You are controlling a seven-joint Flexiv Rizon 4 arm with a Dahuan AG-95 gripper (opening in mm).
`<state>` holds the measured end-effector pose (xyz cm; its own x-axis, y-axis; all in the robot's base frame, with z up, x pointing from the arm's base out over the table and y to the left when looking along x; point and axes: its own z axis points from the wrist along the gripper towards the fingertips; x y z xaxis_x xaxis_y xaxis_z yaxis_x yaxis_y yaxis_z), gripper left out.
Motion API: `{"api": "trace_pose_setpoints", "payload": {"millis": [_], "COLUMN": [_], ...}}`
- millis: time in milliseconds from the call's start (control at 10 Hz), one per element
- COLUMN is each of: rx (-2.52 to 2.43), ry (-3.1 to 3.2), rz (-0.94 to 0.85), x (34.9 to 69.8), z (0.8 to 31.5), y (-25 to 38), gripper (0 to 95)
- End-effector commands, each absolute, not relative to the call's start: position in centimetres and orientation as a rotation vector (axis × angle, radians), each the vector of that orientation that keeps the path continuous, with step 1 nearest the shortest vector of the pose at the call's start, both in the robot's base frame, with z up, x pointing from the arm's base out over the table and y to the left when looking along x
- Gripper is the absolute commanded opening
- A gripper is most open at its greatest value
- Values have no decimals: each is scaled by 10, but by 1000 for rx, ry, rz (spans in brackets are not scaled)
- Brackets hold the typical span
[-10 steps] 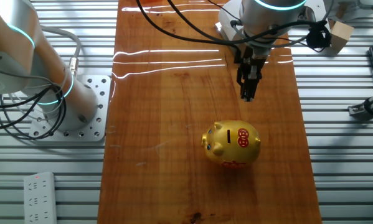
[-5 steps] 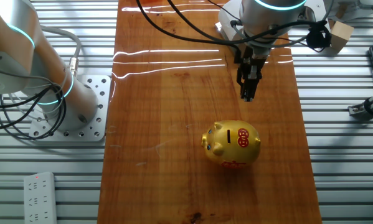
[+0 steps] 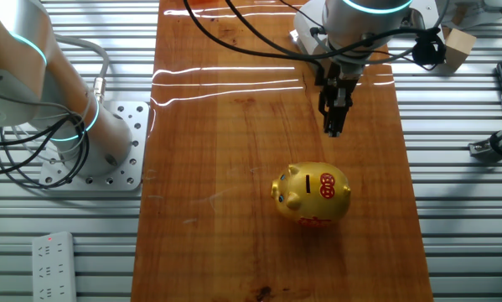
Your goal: Take the roll of paper down from the shelf
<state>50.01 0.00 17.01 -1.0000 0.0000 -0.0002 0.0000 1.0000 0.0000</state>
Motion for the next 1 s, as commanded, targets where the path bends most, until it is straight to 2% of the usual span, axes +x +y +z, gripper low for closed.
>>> {"api": "trace_pose_setpoints", "payload": {"millis": [100, 200, 1000], "rx": [0, -148, -143], "ry": [3142, 3122, 3124], "rz": [0, 89, 82], "x": [500, 500, 500], "z": [170, 171, 172], "y": [0, 0, 1], "gripper": [950, 0, 0]}}
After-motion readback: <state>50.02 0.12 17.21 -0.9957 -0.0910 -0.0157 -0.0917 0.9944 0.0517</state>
